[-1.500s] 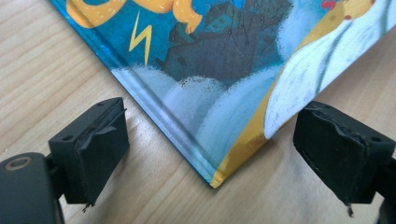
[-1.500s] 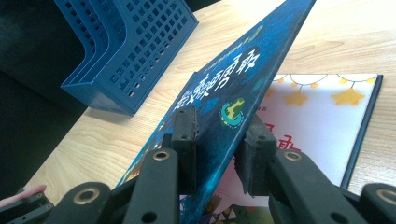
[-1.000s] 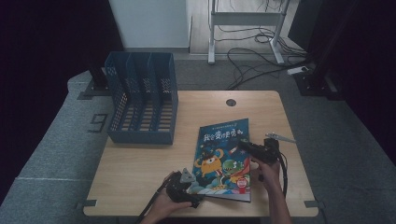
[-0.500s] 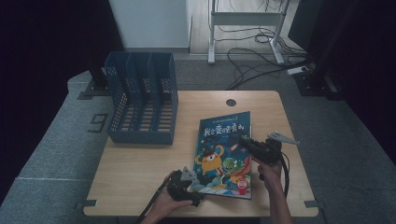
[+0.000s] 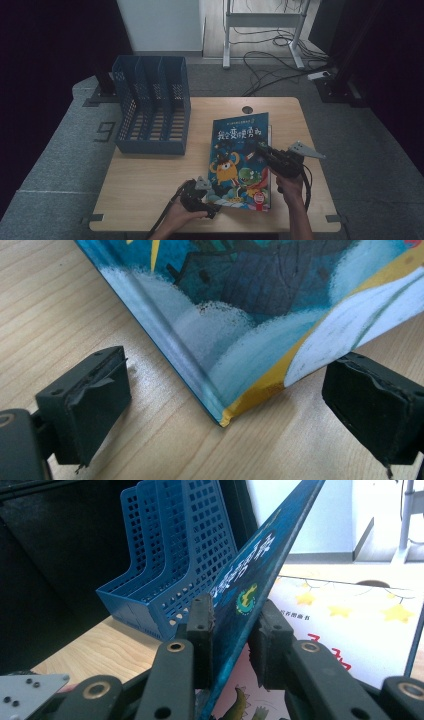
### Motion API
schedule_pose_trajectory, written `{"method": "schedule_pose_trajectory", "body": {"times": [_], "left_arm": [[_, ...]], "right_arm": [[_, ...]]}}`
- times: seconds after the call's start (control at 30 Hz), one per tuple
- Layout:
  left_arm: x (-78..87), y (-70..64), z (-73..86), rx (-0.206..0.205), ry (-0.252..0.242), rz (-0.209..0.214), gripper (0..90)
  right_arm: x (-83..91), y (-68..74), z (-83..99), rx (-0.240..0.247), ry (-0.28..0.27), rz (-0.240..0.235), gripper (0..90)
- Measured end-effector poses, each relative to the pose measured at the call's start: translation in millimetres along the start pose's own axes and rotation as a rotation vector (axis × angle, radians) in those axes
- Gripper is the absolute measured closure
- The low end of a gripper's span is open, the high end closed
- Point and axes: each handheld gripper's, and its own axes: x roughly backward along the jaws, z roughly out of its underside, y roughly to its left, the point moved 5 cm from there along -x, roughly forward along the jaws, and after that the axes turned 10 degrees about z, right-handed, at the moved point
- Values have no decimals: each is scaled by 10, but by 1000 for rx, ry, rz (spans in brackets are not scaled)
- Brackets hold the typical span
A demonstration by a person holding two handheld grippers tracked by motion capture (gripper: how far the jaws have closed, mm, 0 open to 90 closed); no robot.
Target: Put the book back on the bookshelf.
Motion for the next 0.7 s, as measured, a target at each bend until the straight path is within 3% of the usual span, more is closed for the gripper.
{"method": "schedule_pose_trajectory", "body": {"times": [0.5,0.7], "left_arm": [[-18,32,-25,6,-6,-9,30],[-7,89,-43,25,-11,-15,26]], "right_arm": [[118,129,-94,70,-42,-37,746],[155,173,-122,90,-61,-57,753]]}}
